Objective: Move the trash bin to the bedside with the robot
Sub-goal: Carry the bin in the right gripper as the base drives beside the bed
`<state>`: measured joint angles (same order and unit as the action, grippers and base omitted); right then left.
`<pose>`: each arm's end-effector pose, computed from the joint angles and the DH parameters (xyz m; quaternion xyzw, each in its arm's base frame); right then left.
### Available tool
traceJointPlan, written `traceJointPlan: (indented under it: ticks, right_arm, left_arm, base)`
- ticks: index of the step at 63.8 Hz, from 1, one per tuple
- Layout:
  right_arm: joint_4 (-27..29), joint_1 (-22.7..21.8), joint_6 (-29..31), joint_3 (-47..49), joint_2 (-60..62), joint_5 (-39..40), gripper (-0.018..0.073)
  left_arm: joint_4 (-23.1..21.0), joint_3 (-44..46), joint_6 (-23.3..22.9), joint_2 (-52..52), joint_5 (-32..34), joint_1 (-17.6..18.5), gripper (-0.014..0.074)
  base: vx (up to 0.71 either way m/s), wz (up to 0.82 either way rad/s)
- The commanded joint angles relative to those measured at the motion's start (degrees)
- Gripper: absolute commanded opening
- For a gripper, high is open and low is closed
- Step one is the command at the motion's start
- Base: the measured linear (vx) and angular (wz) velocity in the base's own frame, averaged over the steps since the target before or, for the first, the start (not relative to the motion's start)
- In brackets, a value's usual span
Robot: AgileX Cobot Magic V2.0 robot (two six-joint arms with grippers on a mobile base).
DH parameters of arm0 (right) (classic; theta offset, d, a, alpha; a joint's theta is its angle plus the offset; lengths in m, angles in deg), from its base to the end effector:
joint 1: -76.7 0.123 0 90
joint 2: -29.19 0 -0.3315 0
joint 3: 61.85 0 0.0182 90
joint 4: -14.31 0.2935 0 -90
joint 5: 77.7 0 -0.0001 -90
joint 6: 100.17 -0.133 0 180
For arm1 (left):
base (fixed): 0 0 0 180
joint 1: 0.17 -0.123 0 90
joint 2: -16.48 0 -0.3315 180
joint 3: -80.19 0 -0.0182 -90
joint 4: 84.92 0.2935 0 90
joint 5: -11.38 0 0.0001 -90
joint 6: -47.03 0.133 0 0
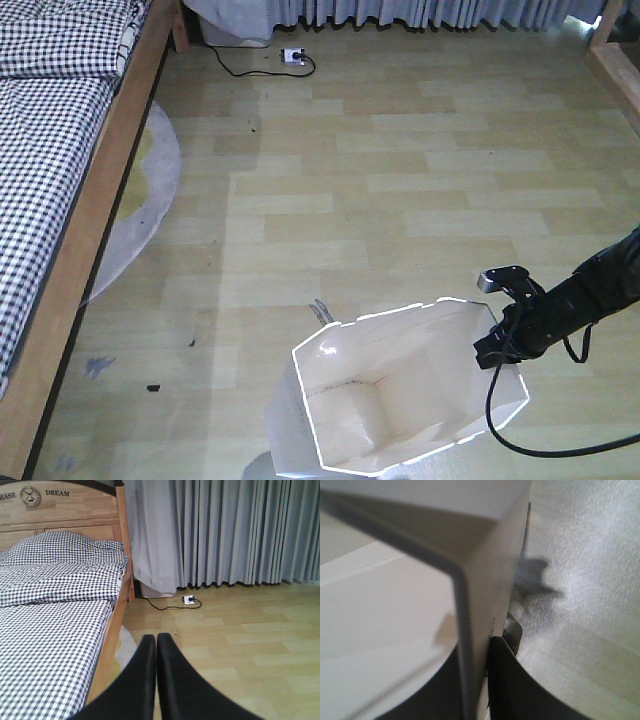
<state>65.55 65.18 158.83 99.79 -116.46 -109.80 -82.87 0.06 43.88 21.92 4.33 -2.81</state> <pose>0.3642 -0.0179 -0.0875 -0.1675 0.9617 0.2138 0.0362 0.0939 0.0049 0.1891 -0.0252 0.7226 0.0108 0.6907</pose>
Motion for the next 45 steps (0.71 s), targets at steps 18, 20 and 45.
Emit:
traceJointPlan:
  ticks: [18,20,45]
  right_arm:
    - [3.4,-0.2,0.7,0.5,4.2,-10.4,-0.0005]
    - [3.4,-0.2,0.7,0.5,4.2,-10.4,-0.0005]
    - [3.4,-0.2,0.7,0.5,4.2,-10.4,-0.0005]
  left_arm:
    - [-0.1,1.4,-0.3,-0.3,4.2,0.0,-0.0006]
    - [-0.1,1.4,-0.3,-0.3,4.2,0.0,-0.0006]
    - [-0.1,1.4,-0.3,-0.3,4.2,0.0,-0.0006]
  base:
    - [0.35,0.00]
    - [0.35,0.02]
    - [0.36,0.03]
